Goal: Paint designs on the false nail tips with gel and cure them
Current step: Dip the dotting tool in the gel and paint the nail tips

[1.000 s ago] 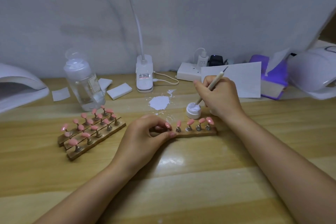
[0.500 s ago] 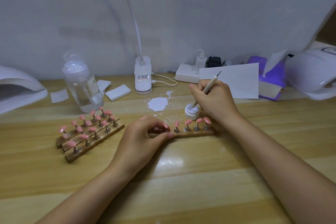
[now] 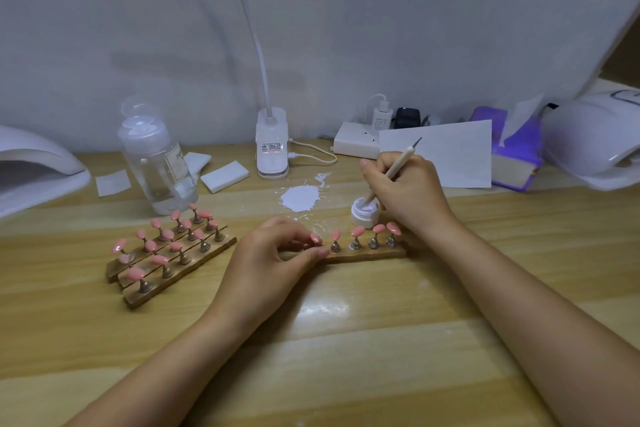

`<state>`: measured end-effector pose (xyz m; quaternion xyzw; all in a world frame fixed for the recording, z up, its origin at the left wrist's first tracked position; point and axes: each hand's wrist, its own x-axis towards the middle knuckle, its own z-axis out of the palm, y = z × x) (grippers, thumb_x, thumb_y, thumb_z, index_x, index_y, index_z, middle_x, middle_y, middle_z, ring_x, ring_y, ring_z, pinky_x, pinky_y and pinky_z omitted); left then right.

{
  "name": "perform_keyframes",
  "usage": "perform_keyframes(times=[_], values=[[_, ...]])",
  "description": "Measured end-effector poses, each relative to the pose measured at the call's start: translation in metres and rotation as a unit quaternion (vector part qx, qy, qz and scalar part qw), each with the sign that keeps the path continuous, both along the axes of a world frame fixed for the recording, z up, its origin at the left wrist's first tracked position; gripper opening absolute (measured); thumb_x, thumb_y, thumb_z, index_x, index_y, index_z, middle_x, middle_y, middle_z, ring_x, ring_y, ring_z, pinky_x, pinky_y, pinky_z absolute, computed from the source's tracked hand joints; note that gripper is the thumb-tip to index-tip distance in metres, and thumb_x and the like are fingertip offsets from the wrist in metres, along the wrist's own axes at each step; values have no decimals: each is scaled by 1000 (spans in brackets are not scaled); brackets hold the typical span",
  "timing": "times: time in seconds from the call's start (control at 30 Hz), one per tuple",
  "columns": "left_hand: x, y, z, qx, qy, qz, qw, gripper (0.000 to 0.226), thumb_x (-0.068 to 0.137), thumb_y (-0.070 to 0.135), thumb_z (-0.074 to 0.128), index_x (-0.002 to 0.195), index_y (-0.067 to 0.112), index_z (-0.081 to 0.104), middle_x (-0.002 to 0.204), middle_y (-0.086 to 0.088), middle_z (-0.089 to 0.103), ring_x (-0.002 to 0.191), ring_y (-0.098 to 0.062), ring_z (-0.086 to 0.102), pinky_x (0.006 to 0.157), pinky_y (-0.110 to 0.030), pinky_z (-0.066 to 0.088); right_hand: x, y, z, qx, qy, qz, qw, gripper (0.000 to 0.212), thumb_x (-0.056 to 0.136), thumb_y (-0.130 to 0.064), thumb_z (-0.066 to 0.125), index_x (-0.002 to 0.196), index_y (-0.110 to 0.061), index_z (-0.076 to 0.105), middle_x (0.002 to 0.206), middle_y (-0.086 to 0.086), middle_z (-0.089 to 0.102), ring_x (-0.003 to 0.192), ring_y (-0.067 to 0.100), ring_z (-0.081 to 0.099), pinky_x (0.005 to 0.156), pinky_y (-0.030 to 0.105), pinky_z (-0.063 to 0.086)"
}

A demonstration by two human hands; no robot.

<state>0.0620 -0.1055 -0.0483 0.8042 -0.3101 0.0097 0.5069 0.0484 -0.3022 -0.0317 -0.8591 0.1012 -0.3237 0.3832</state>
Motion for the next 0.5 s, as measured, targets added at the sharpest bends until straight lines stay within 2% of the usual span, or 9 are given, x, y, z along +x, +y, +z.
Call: perform_keyframes(times=[0.23, 0.4, 0.5], values=[[0, 0, 1, -9, 7, 1, 1000, 16, 71, 7, 74, 71, 22, 68, 81, 3, 63, 75, 0, 60, 70, -5, 44, -2, 2, 1, 0, 3, -3, 1000, 43, 88, -25, 56, 59, 3, 45, 54, 20, 49, 65, 35, 56, 57, 34, 43], [-1, 0, 0, 0, -9, 3, 1000, 19, 72, 8, 74, 70, 26, 66, 78, 5, 63, 74, -2, 59, 70, -10, 46, -2, 1, 1, 11, 8, -7, 1000, 42, 89, -27, 55, 54, -6, 45, 48, 6, 48, 63, 30, 58, 56, 30, 41], [-1, 1, 0, 3, -20, -3, 1000, 17, 72, 9, 74, 71, 25, 67, 78, 5, 63, 75, -2, 58, 70, -12, 47, -3, 2, 1, 1, 1, -10, 1000, 42, 88, -26, 55, 54, -4, 45, 48, 8, 48, 61, 29, 57, 57, 33, 43]])
